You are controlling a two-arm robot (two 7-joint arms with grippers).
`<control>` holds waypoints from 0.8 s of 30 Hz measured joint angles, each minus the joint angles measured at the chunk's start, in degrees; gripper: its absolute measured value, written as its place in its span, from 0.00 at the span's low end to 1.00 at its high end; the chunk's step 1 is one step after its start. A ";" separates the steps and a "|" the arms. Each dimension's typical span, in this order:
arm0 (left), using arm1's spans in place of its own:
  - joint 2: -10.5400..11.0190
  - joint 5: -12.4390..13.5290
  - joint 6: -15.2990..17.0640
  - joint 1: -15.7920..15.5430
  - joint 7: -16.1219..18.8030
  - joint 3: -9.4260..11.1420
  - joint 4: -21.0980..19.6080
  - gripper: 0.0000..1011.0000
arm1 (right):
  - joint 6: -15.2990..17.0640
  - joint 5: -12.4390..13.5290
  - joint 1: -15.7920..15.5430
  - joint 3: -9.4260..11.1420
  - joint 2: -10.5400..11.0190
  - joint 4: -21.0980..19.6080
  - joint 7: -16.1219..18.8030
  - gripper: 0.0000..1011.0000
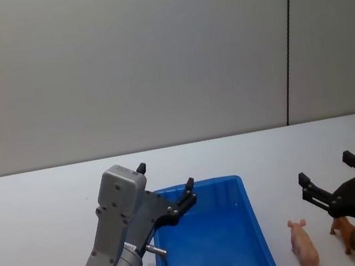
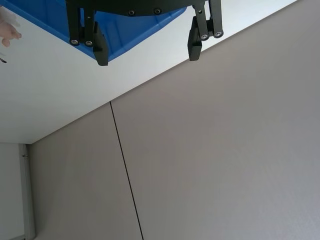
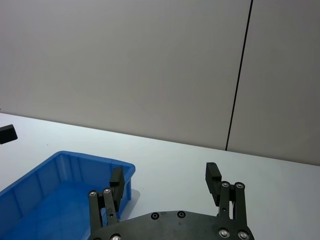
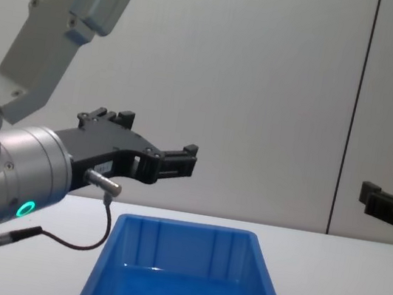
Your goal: Pick up the two dolls from the table and place them into the box.
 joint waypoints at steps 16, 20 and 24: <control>0.00 0.00 0.00 0.00 0.00 0.00 0.00 0.99 | 1.05 0.73 0.10 1.09 1.31 0.75 1.37 0.99; 0.00 0.00 0.00 0.00 0.00 0.00 0.00 0.99 | 1.86 1.48 -0.04 2.00 2.53 1.42 2.56 0.99; 0.00 0.00 0.00 0.00 0.00 0.00 0.00 0.99 | 2.71 2.56 -0.41 3.04 3.95 2.25 4.06 0.99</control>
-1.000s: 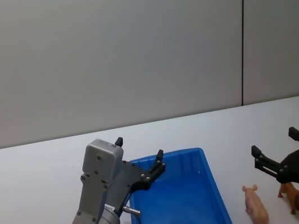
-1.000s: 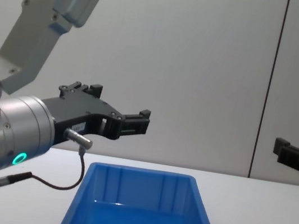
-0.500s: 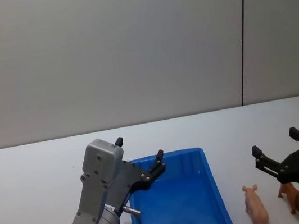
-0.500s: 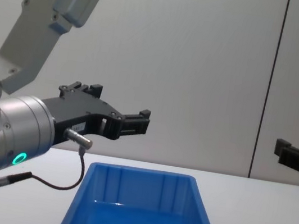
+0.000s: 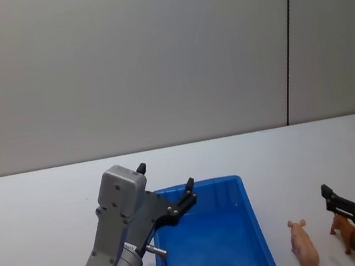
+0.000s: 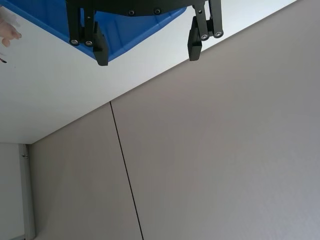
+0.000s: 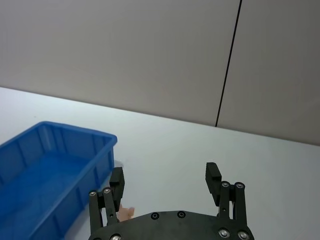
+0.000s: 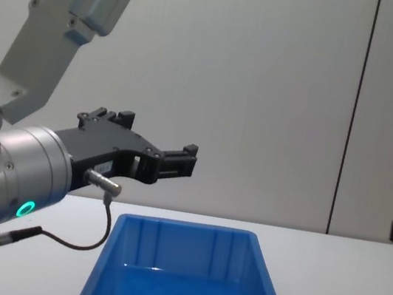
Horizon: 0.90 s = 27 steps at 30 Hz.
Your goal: Pick up the two dolls from the table and place them into the box.
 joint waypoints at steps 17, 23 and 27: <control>0.00 0.00 0.00 0.00 0.00 0.00 0.00 0.99 | 4.10 3.25 -0.93 2.28 3.26 2.56 4.47 0.99; 0.00 0.00 0.00 0.00 0.00 0.00 0.00 0.99 | 5.80 3.54 -0.94 2.36 3.57 3.66 5.60 0.99; 0.00 0.00 0.00 0.00 0.00 0.00 0.00 0.99 | 6.59 3.55 -0.86 2.36 3.65 4.39 6.22 0.99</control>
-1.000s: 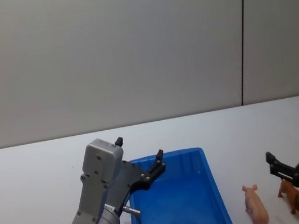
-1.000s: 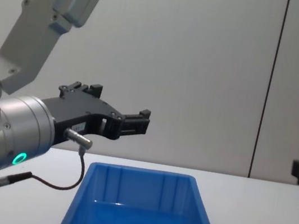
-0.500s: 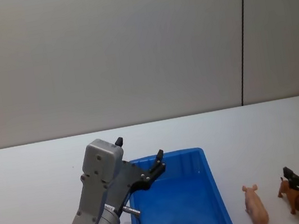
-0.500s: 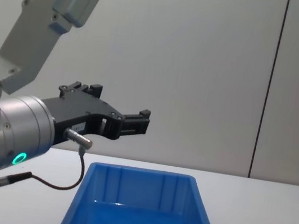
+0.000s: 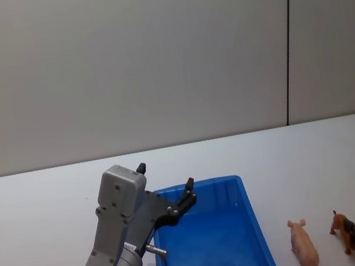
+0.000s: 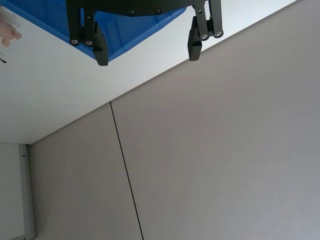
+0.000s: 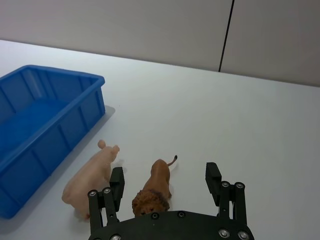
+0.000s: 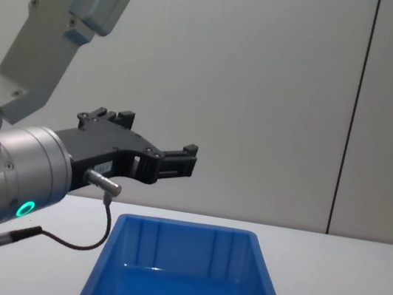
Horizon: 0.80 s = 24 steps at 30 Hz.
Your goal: Pick up the two dolls from the table and place them into the box.
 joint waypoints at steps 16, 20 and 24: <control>0.00 0.00 0.00 0.00 0.00 0.00 0.00 0.99 | 1.71 -0.69 1.28 -1.03 -0.84 3.29 2.49 0.94; 0.00 0.00 0.00 0.00 0.00 -0.01 0.00 0.99 | 1.95 -0.87 1.74 -1.35 -1.22 4.09 2.90 0.86; 0.00 0.00 0.00 0.00 0.00 0.00 0.00 0.99 | 2.14 -1.01 2.29 -1.68 -1.64 5.02 3.31 0.74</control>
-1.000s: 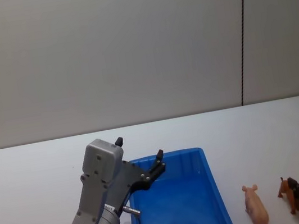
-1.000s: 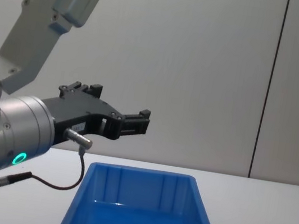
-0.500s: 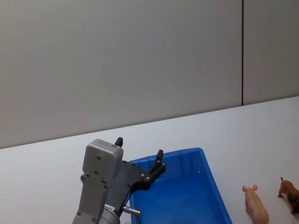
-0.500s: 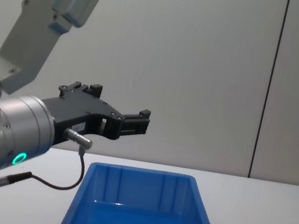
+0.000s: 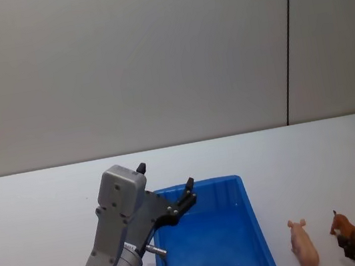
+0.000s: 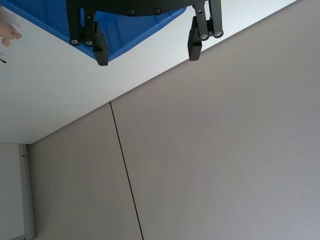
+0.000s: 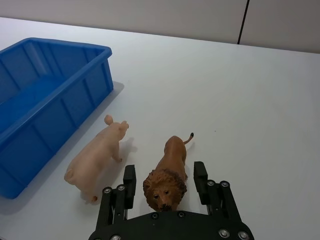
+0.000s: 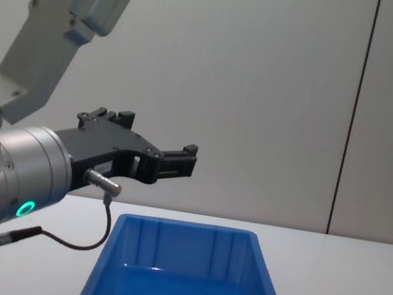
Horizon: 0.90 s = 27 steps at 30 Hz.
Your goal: Pick up the two dolls from the table and place them into the box.
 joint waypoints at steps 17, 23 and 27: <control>0.00 0.00 0.00 0.00 0.00 0.00 0.00 0.99 | -1.72 -1.35 0.63 -0.44 -0.46 0.28 0.13 0.43; 0.00 0.00 0.00 0.00 0.00 0.00 0.00 0.99 | -3.37 -2.21 0.83 -0.44 -0.43 -1.04 -0.14 0.43; 0.00 0.00 0.00 0.00 0.00 0.00 0.00 0.99 | -4.54 -2.57 1.55 -0.42 -0.53 -2.63 0.05 0.43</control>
